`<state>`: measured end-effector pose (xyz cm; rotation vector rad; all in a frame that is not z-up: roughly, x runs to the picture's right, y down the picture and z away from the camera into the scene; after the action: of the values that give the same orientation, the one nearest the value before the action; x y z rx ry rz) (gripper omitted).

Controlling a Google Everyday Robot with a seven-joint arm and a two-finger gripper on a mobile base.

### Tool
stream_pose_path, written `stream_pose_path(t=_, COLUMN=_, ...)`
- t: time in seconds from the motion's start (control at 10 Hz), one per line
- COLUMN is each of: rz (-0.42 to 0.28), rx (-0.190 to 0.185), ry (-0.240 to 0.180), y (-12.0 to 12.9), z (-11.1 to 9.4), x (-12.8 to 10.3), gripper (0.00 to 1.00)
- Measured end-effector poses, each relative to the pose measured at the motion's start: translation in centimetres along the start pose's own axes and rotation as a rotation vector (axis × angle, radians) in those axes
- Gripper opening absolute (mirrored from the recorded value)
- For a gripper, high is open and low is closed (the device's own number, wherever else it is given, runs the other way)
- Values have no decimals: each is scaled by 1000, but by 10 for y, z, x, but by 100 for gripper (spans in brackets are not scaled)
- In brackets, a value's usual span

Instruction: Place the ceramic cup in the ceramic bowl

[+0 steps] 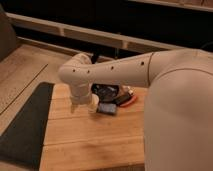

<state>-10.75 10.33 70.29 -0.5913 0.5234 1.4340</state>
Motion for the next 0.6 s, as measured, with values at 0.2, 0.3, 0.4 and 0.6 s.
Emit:
stream_pose_path(t=0.2, rz=0, rx=0, ry=0, y=0, z=0, x=0, gripper=65)
stream_pose_path(t=0.3, rz=-4, rx=4, ry=-2, y=0, z=0, x=0, gripper=65)
stream_pose_path(t=0.4, rz=-10, rx=25, ry=-18, y=-2, z=0, x=-6, gripper=65)
stream_pose_path(t=0.6, rz=2, rx=103, ry=-91, y=-31, z=-4, x=-32, gripper=65)
